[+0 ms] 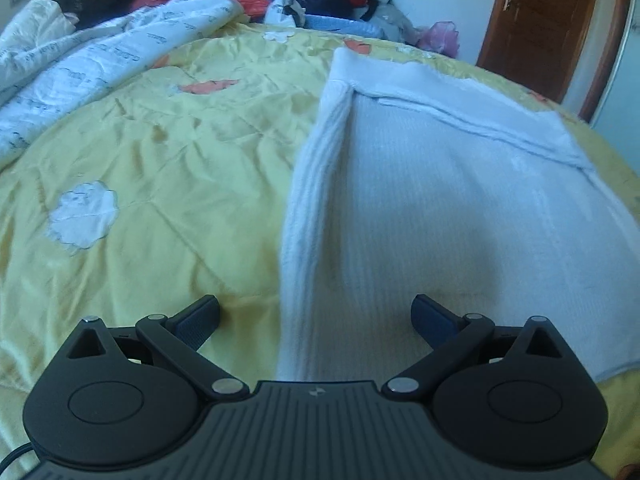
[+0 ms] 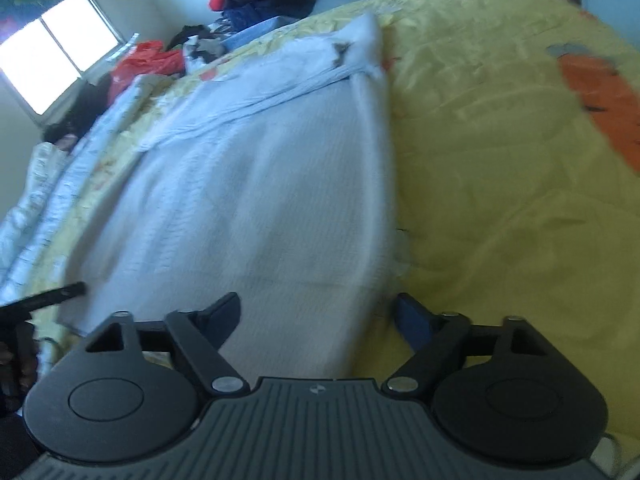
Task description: Fold small clothes
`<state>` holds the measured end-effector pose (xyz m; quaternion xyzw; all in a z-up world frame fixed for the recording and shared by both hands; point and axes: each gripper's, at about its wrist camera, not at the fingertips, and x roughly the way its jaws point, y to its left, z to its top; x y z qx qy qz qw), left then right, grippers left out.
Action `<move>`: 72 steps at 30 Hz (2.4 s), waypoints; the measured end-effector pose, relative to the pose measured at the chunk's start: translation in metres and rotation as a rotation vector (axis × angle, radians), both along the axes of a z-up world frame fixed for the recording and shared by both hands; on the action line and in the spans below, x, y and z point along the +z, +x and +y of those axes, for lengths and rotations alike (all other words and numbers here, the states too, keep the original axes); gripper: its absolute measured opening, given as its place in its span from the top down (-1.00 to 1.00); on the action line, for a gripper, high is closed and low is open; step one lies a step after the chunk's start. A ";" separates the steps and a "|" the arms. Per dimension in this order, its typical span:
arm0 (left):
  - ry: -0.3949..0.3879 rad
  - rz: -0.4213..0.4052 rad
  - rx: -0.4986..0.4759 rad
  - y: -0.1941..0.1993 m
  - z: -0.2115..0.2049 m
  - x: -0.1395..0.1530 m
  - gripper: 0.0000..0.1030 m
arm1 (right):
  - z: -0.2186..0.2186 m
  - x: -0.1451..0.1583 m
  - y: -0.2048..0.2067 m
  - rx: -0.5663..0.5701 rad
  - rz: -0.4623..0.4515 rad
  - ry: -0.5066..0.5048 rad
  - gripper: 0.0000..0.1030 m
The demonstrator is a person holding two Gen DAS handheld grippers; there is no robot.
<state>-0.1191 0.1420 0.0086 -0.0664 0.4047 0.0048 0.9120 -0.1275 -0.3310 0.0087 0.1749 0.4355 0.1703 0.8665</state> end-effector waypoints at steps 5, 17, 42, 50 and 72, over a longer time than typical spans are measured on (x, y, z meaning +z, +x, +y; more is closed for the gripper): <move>-0.008 -0.005 -0.046 0.004 -0.001 0.002 -0.58 | 0.005 -0.002 0.009 0.052 0.036 0.059 0.09; -0.161 0.105 -0.118 0.005 0.013 0.011 0.28 | -0.014 -0.023 0.011 0.009 0.159 0.290 0.68; -0.326 -0.105 -0.142 0.158 0.033 0.111 0.79 | -0.060 0.056 0.156 -0.045 -0.166 0.688 0.73; -0.221 -0.104 -0.126 0.300 0.010 0.113 0.79 | -0.069 0.054 0.287 -0.131 -0.160 0.664 0.73; -0.399 -0.145 0.088 0.302 0.045 0.080 -0.70 | -0.080 0.021 0.296 -0.327 -0.180 0.461 -0.28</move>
